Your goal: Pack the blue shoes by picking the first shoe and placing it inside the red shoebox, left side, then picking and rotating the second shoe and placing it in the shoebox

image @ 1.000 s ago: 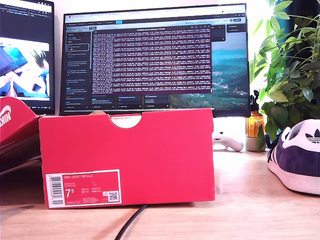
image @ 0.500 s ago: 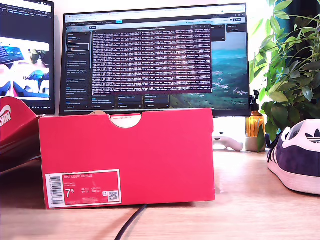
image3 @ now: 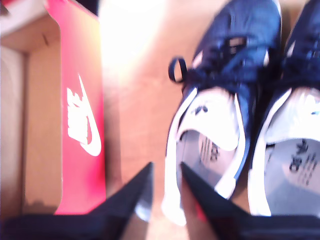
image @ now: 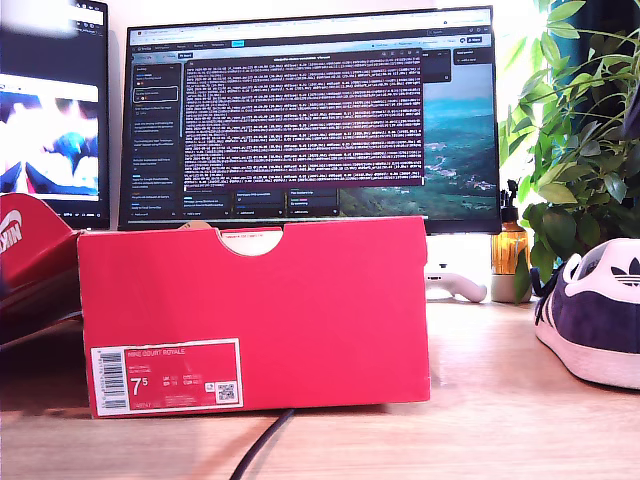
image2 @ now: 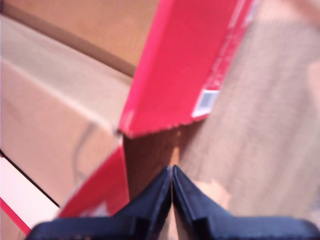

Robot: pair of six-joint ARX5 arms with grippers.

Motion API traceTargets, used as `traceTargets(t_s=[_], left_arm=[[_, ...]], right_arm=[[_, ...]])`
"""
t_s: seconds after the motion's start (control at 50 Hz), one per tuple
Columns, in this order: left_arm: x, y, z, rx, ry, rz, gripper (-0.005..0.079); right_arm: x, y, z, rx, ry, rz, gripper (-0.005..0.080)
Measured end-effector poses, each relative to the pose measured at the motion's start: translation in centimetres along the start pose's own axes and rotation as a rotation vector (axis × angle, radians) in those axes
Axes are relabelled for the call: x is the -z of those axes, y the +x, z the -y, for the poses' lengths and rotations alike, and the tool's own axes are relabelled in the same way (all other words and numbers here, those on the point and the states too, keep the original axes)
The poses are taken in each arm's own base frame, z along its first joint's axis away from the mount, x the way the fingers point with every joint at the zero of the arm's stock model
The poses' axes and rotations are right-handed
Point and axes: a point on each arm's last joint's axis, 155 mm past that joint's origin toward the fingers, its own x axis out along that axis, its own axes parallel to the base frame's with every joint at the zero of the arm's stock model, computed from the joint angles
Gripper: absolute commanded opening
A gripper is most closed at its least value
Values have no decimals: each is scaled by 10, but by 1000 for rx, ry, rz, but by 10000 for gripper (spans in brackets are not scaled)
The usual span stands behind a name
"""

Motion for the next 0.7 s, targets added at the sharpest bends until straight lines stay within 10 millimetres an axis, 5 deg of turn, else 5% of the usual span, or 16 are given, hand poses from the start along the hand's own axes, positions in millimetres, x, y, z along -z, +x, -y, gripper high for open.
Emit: traceTargets(t_s=[0.16,0.34,0.7], left_arm=[[0,17,4,-1,13,-37,-18],[-3,22,3,-11,12,-39,-18],[-5,23,2,-15,10,-34,-18]], right_arm=[[1,3,-12,-19,-30,-19,326],[17,28,-19,-21,-49,-117,341],[50,82,6,102,-46,-313,341]])
